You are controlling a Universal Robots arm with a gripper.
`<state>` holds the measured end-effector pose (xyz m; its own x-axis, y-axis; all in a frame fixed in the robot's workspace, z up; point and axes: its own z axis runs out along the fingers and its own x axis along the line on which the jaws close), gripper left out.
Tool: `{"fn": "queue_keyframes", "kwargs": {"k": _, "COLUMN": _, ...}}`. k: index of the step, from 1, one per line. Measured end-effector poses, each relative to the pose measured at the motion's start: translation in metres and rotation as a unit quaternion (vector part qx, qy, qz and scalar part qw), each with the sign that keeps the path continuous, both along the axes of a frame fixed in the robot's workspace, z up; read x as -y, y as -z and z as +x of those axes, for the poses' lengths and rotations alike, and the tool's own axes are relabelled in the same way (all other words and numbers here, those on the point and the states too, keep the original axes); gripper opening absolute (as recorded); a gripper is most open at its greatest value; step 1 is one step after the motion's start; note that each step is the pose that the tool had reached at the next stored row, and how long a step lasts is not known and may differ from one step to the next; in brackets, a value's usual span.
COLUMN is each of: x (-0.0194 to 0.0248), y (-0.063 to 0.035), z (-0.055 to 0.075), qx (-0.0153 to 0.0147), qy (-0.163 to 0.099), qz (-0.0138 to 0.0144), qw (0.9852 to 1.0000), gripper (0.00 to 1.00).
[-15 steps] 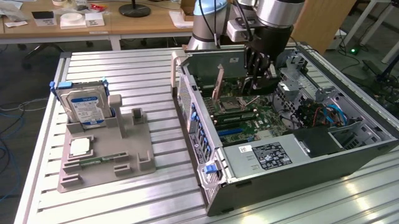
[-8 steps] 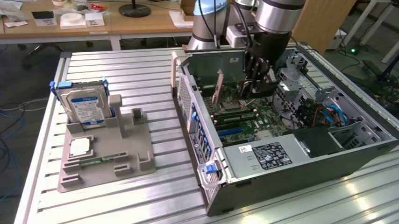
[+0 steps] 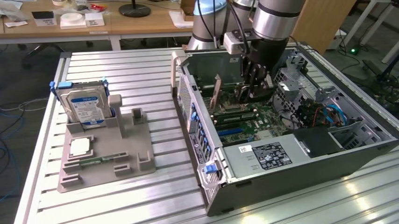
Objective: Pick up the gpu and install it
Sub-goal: 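Insert the gpu into the slot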
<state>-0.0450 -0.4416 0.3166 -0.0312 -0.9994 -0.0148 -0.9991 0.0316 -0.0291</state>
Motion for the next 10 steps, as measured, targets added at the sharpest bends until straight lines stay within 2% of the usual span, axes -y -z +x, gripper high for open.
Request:
{"fn": "queue_keyframes", "kwargs": {"k": 5, "x": 0.0092, "y": 0.0042, "z": -0.001, "qx": -0.0002, "qy": 0.0, "qz": 0.0, "qw": 1.0, "gripper": 0.28}}
{"fn": "queue_keyframes", "kwargs": {"k": 10, "x": 0.0112, "y": 0.0114, "z": -0.004, "qx": -0.0006, "qy": 0.0, "qz": 0.0, "qw": 1.0, "gripper": 0.28}}
